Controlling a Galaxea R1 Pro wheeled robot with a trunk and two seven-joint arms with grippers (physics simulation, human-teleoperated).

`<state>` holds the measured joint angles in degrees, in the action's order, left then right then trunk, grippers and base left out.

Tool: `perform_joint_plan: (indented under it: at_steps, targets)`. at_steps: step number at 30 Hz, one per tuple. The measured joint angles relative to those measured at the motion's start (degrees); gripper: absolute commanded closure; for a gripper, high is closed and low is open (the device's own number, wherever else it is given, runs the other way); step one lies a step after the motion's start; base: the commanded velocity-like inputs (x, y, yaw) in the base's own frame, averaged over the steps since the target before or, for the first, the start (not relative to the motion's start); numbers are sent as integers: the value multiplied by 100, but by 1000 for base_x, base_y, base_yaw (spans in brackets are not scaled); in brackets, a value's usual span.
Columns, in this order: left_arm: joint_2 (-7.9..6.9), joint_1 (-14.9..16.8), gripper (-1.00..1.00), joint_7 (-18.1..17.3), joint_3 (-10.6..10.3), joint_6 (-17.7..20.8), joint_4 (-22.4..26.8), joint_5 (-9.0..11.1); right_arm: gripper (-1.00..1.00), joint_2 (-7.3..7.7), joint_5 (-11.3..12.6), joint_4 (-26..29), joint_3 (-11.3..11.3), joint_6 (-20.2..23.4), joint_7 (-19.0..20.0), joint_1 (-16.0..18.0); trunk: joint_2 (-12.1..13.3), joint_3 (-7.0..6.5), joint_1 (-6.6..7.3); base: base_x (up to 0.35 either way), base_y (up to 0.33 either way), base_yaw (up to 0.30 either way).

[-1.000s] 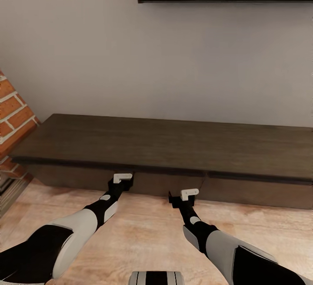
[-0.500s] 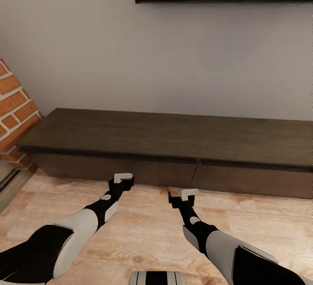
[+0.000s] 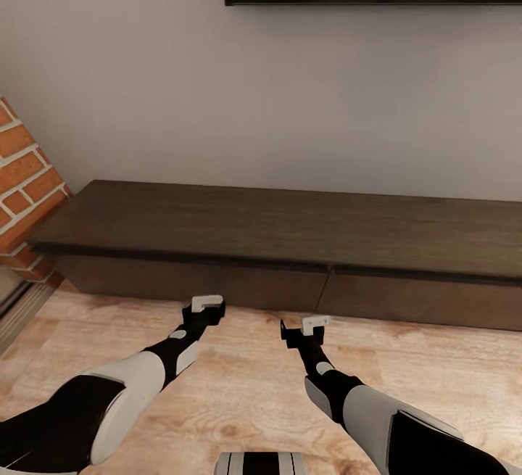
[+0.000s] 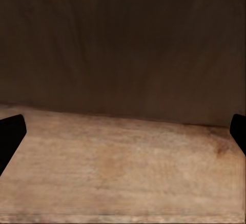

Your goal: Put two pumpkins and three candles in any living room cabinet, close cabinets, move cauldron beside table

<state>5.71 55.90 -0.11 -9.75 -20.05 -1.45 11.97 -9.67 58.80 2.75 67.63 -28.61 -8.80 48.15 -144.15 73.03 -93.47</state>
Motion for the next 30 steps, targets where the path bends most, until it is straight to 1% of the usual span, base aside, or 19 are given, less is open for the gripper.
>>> perform_joint_plan:
  at_steps: [3,6,7,10,13,16,18,21,25,30]
  targets:
    - [5,-55,-100,-9,19,8,-45,50,-100,0,4,7,-3,19,-11,0,0,0,0,0,0,0]
    - [6,-271,-100,-16,33,9,-52,161,-100,0,-5,9,7,31,-12,0,0,0,0,0,0,0]
    - [5,-374,-100,-20,37,9,-54,263,-100,2,-9,10,12,33,-12,0,0,0,0,0,0,0]
    - [5,-460,-100,-25,39,11,-53,462,-100,6,-12,5,17,34,16,-2,4,-67,8,0,0,31]
    - [1,-484,-100,-27,38,13,-53,638,-100,7,-14,-2,17,37,86,-6,8,-141,16,0,0,148]
    - [1,-496,-100,-28,39,24,-59,911,-100,7,-17,-7,18,47,263,-54,12,-219,24,0,0,223]
    - [1,-499,-100,-28,39,53,-59,1011,-100,8,-16,-10,17,59,324,-107,13,-247,26,0,0,255]
    - [4,-501,-100,-22,39,85,-61,1065,-100,8,-16,-20,16,64,354,-138,13,-251,26,0,0,222]
    - [6,-509,-100,-6,39,95,-62,1082,-100,9,-9,-28,18,68,359,-147,13,-251,26,0,0,64]
    - [4,-581,-100,25,40,98,-66,1090,-100,7,-18,-35,25,155,369,-148,13,-252,26,0,-165,95]
